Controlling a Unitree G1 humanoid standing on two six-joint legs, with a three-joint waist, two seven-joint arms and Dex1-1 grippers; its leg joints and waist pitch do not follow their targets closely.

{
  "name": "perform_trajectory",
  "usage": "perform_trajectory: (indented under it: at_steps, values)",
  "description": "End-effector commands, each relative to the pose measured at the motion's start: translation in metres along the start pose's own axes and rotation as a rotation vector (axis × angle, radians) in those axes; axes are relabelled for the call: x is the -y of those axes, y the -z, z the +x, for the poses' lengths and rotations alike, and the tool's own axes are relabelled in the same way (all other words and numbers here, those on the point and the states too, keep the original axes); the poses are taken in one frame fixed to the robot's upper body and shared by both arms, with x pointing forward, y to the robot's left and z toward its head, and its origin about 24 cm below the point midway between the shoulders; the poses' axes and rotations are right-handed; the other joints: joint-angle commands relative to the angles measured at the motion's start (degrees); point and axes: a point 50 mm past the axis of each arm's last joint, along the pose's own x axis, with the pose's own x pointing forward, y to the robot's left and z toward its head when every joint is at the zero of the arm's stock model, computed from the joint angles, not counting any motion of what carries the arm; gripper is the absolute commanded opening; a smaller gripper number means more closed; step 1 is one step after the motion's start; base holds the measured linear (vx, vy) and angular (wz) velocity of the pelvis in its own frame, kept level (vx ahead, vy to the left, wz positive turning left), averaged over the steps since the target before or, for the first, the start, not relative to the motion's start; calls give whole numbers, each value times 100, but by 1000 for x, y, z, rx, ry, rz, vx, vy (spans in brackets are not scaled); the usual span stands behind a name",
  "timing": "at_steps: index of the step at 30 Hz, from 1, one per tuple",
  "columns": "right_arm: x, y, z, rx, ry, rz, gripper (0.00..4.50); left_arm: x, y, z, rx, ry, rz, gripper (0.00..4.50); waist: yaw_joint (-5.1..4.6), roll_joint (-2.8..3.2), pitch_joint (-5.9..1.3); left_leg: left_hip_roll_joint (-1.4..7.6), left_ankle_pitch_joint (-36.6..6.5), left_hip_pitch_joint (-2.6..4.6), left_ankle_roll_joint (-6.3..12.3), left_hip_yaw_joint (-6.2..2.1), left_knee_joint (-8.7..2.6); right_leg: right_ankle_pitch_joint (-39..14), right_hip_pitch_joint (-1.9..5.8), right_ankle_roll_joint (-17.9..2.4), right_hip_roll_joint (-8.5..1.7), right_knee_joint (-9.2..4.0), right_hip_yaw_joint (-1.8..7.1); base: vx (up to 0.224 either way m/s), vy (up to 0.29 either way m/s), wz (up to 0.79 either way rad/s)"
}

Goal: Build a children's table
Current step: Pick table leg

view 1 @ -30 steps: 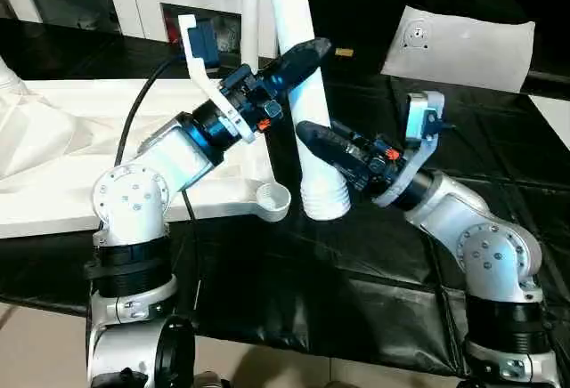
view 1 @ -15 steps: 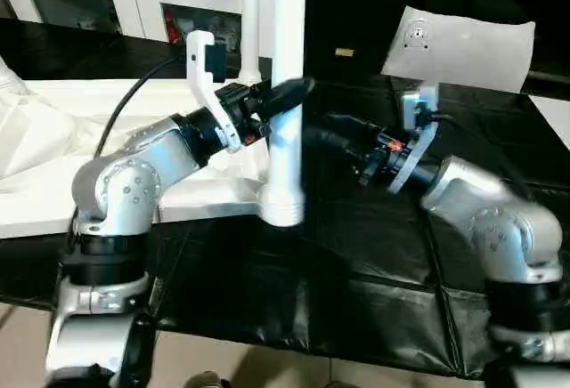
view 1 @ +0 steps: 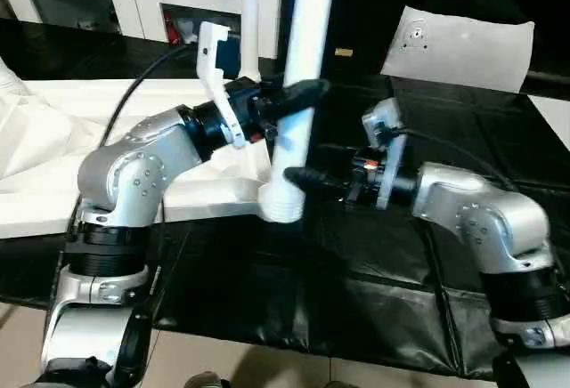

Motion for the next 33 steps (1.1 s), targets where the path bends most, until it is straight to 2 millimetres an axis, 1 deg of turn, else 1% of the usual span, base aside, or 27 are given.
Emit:
perform_trajectory:
  at_steps: [1, 2, 4, 6, 7, 10, 12, 13, 16, 17, 18, 19, 20, 21, 23, 26, 28, 29, 33]
  values:
    - [-3, -5, 2, 35, -58, -28, 425, 16, -6, 4, 27, 134, 10, 184, 8, 27, -394, 332, -86, 84, 66, -54, -404, 187, 315, -1421, -490, -329, 285, 0, 0, 0]
    - [-4, -5, 2, 39, -69, -32, 425, 17, -6, 4, 26, 148, 9, 184, 6, 14, -396, 337, -58, 83, 85, -52, -405, 245, 312, -1445, -485, -323, 283, 0, 0, 0]
    - [-9, -6, 2, 45, -117, -29, 425, 21, -6, 3, 15, 198, 10, 184, 6, 31, -392, 338, -72, 86, 114, -54, -407, 248, 315, -1459, -484, -324, 281, 0, 0, 0]
    - [-10, -6, 1, 48, -141, -23, 425, 22, -5, 3, 14, 220, 5, 184, 9, 24, -390, 337, -89, 91, 137, -53, -407, 202, 314, -1463, -483, -324, 280, 0, 0, 0]
    - [-11, -6, 1, 49, -148, -21, 395, 23, -5, 3, 13, 227, 5, 184, 6, 27, -384, 337, -124, 92, 137, -49, -408, 133, 309, -1454, -483, -337, 282, 0, 0, 0]
    - [-13, -5, 0, 44, -192, -7, 382, 26, -5, 2, 5, 274, 9, 184, 7, 17, -387, 335, -138, 89, 128, -51, -408, 48, 315, -1424, -485, -341, 283, 0, 0, 0]
    - [-13, -4, -1, 37, -210, -2, 352, 25, -5, 2, -4, 285, 14, 184, 6, 13, -388, 336, -123, 92, 126, -52, -409, 38, 313, -1406, -481, -339, 283, 0, 0, 0]
    - [-13, -3, -2, 32, -219, 3, 345, 25, -5, 2, -9, 292, 17, 184, 6, 13, -391, 333, -97, 89, 128, -51, -405, 72, 315, -1404, -477, -334, 283, 0, 0, 0]
    - [-13, -1, -3, 16, -234, 15, 334, 26, -5, 3, -18, 311, 22, 184, 11, 15, -397, 334, -63, 92, 157, -52, -400, 115, 316, -1420, -483, -328, 281, 0, 0, 0]
    - [-13, -1, -3, 12, -237, 18, 308, 26, -5, 3, -21, 318, 25, 184, 8, 14, -397, 333, -51, 87, 155, -51, -399, 125, 317, -1423, -481, -327, 281, 0, 0, 0]
    - [-13, 0, -3, 7, -241, 29, 299, 27, -6, 4, -25, 329, 28, 184, 10, 20, -402, 331, -35, 92, 159, -48, -394, 164, 316, -1443, -477, -325, 280, 0, 0, 0]
    - [-13, 1, -3, 4, -244, 34, 299, 27, -6, 4, -26, 337, 31, 184, 10, 19, -401, 332, -26, 90, 167, -50, -395, 179, 318, -1446, -477, -322, 280, 0, 0, 0]
    - [-13, 2, -2, 1, -247, 42, 281, 29, -6, 5, -25, 351, 36, 184, 13, 17, -403, 330, -10, 87, 175, -51, -395, 195, 321, -1450, -480, -321, 279, 0, 0, 0]
    - [-13, 2, -2, 2, -248, 43, 281, 29, -6, 5, -24, 354, 36, 184, 15, 17, -403, 331, -19, 87, 174, -52, -395, 185, 320, -1452, -482, -320, 278, 0, 0, 0]
    - [-14, 2, -1, 5, -253, 52, 258, 30, -6, 6, -18, 367, 35, 184, 15, 30, -404, 336, -34, 89, 153, -54, -396, 187, 320, -1479, -485, -317, 276, 0, 0, 0]
    - [-14, 3, 0, 11, -261, 63, 247, 32, -6, 7, -14, 383, 37, 184, 16, 21, -406, 334, -38, 90, 159, -52, -394, 209, 320, -1490, -485, -316, 277, 0, 0, 0]
    - [-15, 3, 0, 10, -270, 69, 227, 32, -6, 7, -13, 394, 38, 183, 20, 30, -407, 336, -30, 89, 159, -54, -393, 213, 323, -1492, -486, -313, 277, 0, 0, 0]
    - [-15, 4, 0, 9, -274, 73, 215, 32, -6, 7, -12, 399, 40, 183, 18, 24, -409, 332, -21, 89, 164, -51, -390, 240, 323, -1495, -482, -312, 277, 0, 0, 0]
    - [-16, 6, 0, -5, -284, 80, 200, 32, -7, 7, -8, 407, 46, 183, 21, 28, -409, 334, -39, 92, 144, -54, -393, 215, 323, -1492, -485, -313, 273, 0, 0, 0]
